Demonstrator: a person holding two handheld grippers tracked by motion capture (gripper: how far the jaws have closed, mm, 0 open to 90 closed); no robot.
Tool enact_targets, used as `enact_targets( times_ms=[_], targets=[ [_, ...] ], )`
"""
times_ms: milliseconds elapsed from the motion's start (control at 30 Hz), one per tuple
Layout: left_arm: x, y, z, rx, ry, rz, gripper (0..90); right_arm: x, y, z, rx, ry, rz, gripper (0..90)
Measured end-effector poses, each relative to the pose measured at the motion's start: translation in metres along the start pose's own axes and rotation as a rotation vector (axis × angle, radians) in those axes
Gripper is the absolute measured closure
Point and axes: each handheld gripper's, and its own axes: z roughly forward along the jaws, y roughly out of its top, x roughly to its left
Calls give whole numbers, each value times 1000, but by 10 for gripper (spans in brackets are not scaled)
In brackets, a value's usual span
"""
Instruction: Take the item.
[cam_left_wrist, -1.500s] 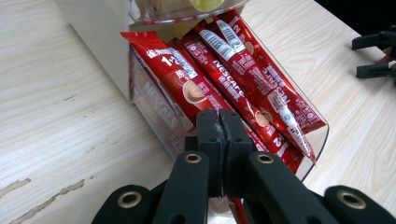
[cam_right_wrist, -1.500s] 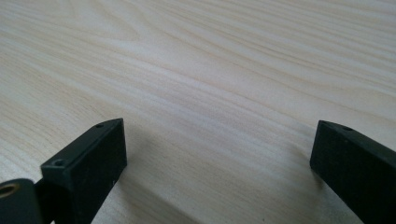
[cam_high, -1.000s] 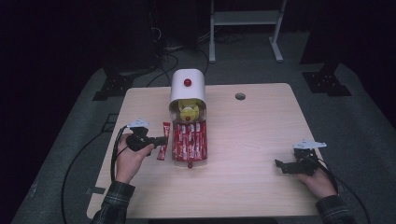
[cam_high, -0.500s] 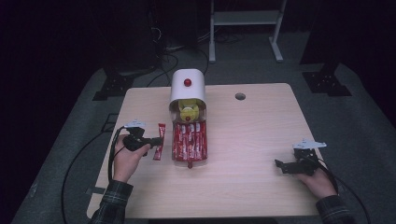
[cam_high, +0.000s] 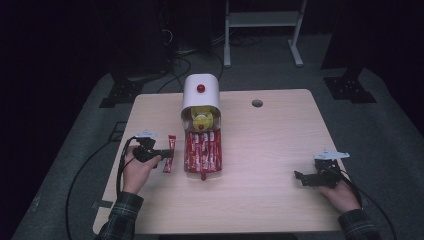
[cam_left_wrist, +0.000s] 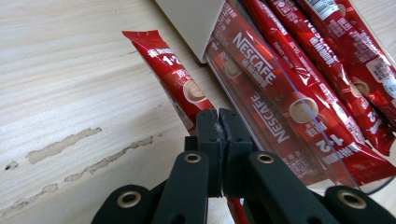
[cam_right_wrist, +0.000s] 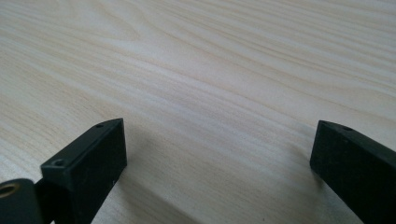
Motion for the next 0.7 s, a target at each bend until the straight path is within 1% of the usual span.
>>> enact_targets(
  times_ms=[333,533,700],
  targets=[
    [5,-2,9,31,10,-7,888,0,0,0,0,0,-1,30],
    [12,-6,14,43,16,-30,888,0,0,0,0,0,-1,30],
    [15,-7,15,48,19,-36,888,0,0,0,0,0,-1,30]
  ],
)
